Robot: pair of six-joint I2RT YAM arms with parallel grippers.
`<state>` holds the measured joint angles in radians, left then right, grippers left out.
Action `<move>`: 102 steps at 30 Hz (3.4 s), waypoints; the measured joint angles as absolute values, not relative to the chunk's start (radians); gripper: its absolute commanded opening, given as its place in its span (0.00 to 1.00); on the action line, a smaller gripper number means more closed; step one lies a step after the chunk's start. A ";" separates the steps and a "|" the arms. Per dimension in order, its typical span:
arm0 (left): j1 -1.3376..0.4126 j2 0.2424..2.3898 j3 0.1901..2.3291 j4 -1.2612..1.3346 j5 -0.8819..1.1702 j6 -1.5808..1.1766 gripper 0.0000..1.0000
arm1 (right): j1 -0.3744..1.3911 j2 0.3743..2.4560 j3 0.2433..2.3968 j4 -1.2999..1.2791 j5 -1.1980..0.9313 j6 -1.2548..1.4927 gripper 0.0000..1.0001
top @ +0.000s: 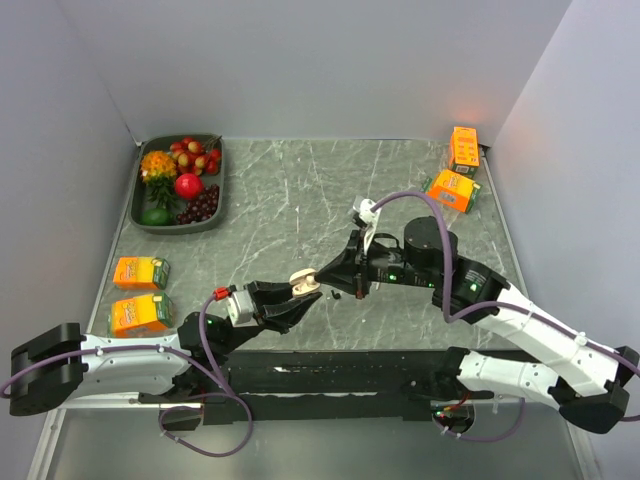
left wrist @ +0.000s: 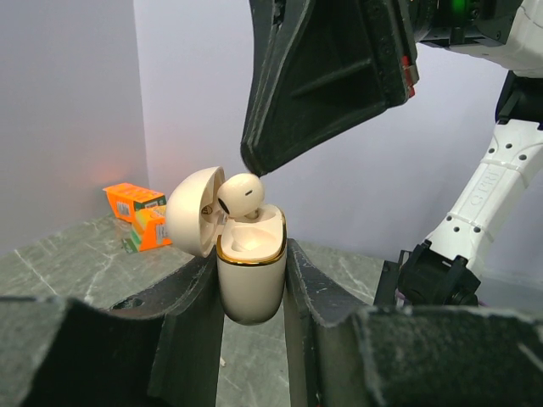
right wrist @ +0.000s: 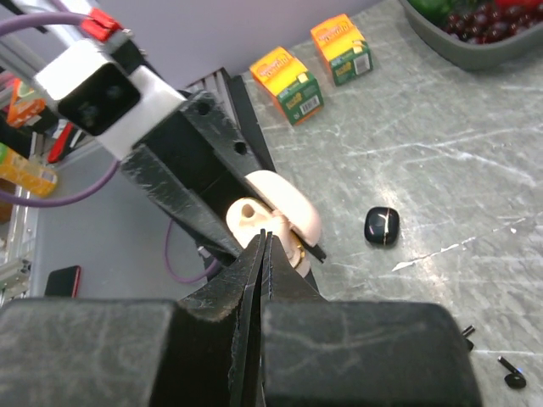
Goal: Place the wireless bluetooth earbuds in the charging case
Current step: Place the earbud in the charging case.
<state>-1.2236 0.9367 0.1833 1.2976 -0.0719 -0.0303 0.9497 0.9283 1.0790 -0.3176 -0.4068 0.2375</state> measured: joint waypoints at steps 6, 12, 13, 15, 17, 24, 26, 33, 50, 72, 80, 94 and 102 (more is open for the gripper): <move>-1.223 0.937 0.183 1.294 -0.076 -0.031 0.01 | 0.950 0.948 1.079 -0.315 -0.393 0.237 0.00; -1.221 0.937 0.183 1.293 -0.078 -0.031 0.01 | 0.950 0.957 1.083 -0.312 -0.403 0.235 0.00; -1.221 0.937 0.183 1.293 -0.078 -0.031 0.01 | 0.950 0.960 1.086 -0.313 -0.410 0.233 0.00; -1.221 0.937 0.183 1.295 -0.080 -0.031 0.01 | 0.949 0.967 1.094 -0.315 -0.422 0.229 0.00; -1.221 0.937 0.183 1.294 -0.080 -0.031 0.01 | 0.949 0.971 1.096 -0.314 -0.435 0.225 0.00; -1.222 0.937 0.183 1.295 -0.076 -0.031 0.01 | 0.950 0.963 1.096 -0.320 -0.433 0.219 0.00; -1.222 0.936 0.183 1.295 -0.075 -0.031 0.01 | 0.951 0.957 1.096 -0.325 -0.418 0.218 0.00; -1.222 0.926 0.183 1.297 -0.065 -0.038 0.01 | 0.951 0.950 1.096 -0.328 -0.358 0.214 0.00; -1.222 0.913 0.183 1.299 -0.053 -0.041 0.01 | 0.945 0.962 1.096 -0.316 -0.384 0.184 0.00; -1.222 0.919 0.183 1.320 -0.043 -0.042 0.01 | 0.945 0.954 1.102 -0.316 -0.400 0.163 0.02; -1.222 0.919 0.183 1.318 -0.039 -0.042 0.01 | 0.947 0.939 1.102 -0.340 -0.346 0.167 0.23; -1.222 0.922 0.183 1.317 -0.031 -0.043 0.01 | 0.949 0.936 1.122 -0.344 -0.382 0.181 0.10; -1.222 0.942 0.183 1.312 -0.023 -0.046 0.01 | 0.950 0.963 1.122 -0.345 -0.420 0.186 0.09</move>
<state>-1.2217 0.9421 0.1833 1.3125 -0.0235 -0.0463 0.9497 0.9627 1.1221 -0.3447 -0.4202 0.1860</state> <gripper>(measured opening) 0.333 0.094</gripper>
